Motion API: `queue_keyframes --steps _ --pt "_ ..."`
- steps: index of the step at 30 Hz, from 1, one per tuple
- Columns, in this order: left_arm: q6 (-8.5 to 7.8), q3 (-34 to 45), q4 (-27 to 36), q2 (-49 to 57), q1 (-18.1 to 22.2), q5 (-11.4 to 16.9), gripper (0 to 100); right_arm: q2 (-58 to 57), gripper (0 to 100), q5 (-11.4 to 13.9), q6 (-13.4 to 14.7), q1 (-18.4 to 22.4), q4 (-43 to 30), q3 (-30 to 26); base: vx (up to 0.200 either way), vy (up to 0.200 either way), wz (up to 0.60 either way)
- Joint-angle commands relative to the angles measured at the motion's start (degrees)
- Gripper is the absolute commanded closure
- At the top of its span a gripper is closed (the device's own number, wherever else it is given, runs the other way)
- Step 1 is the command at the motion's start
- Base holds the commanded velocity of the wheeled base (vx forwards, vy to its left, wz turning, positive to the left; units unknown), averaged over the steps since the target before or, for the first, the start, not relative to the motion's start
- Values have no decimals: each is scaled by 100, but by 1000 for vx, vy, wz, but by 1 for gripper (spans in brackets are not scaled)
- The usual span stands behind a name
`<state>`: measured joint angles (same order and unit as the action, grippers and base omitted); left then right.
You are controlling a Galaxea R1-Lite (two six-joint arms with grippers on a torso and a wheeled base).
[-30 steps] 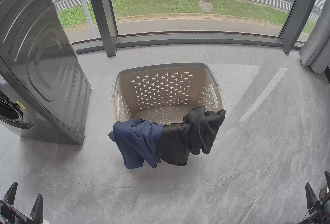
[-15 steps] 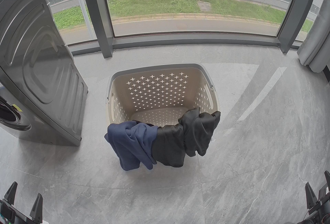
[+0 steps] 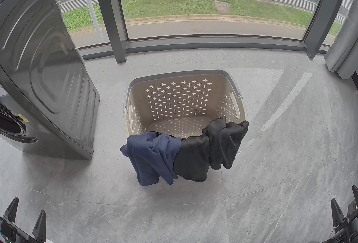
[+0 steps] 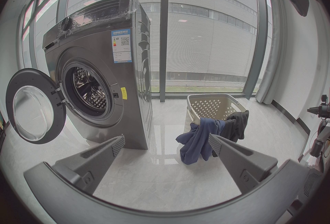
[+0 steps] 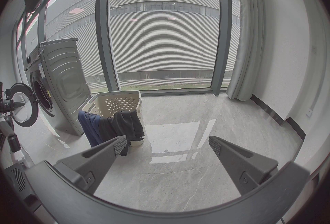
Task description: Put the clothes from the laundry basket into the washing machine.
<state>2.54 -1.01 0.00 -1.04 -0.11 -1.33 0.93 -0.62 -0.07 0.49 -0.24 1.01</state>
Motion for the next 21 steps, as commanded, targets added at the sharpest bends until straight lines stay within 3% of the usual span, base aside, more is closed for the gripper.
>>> queue_keyframes --steps 1,4,7,21 --pt "1 92 0 68 2 1 0 -40 0 1 -1 -5 -2 -92 0 0 0" --pt "1 92 0 68 2 1 0 -40 0 1 -1 -5 -2 -92 0 0 0" --pt "1 92 0 68 2 1 0 -40 0 1 -1 -5 -2 -92 200 0 0" --pt "-7 92 0 68 2 1 0 -49 0 -26 25 4 -2 -92 0 0 0"
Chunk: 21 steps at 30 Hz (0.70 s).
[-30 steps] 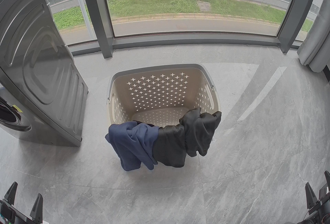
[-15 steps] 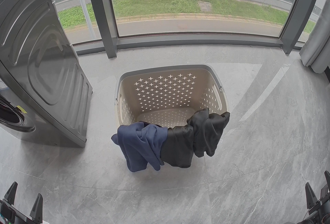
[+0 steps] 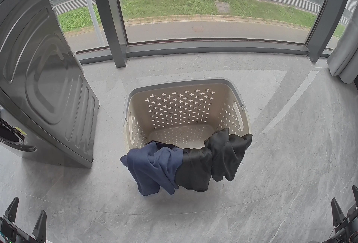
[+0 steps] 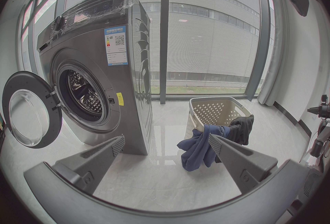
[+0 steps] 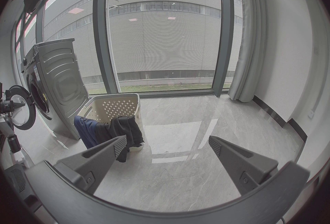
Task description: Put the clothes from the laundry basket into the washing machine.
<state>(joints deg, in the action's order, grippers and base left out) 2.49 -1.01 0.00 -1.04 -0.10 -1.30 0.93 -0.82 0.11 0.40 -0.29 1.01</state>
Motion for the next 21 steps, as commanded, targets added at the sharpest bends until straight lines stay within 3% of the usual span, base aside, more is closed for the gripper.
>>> queue_keyframes --steps 1,13,19,21 --pt "6 92 0 68 1 -1 0 -40 0 -15 7 21 3 -92 0 0 0" --pt "-3 92 0 68 1 -1 0 -57 0 38 -2 13 -6 -92 0 0 0" --pt "-3 92 0 68 1 -1 0 -57 0 38 -29 13 -6 -92 -200 0 0" --pt "-3 92 0 68 1 -1 0 -49 0 38 -37 13 -6 -92 0 0 0"
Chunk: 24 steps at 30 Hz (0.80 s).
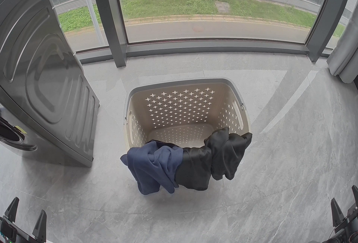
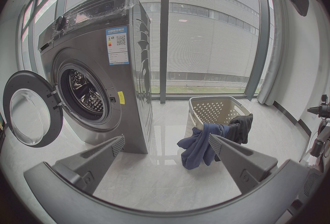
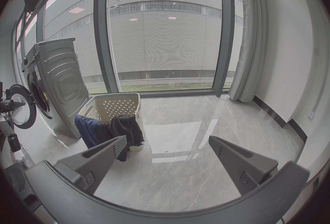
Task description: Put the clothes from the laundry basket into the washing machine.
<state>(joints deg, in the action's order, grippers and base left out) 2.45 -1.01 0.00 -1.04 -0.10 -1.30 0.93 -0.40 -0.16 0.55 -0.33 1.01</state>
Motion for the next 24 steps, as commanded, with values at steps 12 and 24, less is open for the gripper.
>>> queue_keyframes --steps 12,24 --pt "1 92 -9 68 1 -1 0 1507 0 286 16 -37 165 716 0 0 0" --pt "10 92 0 68 1 -1 0 4091 0 822 -11 -696 1351 620 0 0 0"
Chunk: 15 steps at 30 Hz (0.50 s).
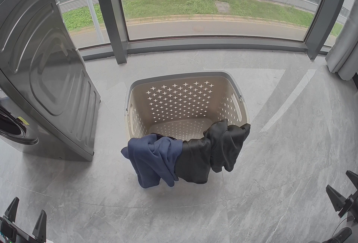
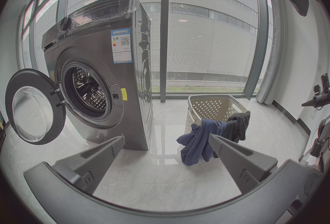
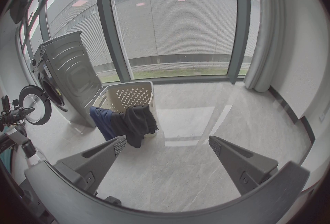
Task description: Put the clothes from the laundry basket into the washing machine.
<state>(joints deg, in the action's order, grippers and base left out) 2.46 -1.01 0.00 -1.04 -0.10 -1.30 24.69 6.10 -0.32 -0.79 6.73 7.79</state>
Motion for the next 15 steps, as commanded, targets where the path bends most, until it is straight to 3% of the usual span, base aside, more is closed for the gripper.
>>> queue_keyframes --steps 1,8,15 --pt "9 92 0 68 1 -1 0 1900 0 155 40 -703 786 -41 0 0 0" --pt "9 92 0 68 1 -1 0 3526 0 120 155 -923 2412 -41 0 0 0" --pt "9 92 0 68 1 -1 0 4563 0 58 278 -1195 3212 65 0 0 0"
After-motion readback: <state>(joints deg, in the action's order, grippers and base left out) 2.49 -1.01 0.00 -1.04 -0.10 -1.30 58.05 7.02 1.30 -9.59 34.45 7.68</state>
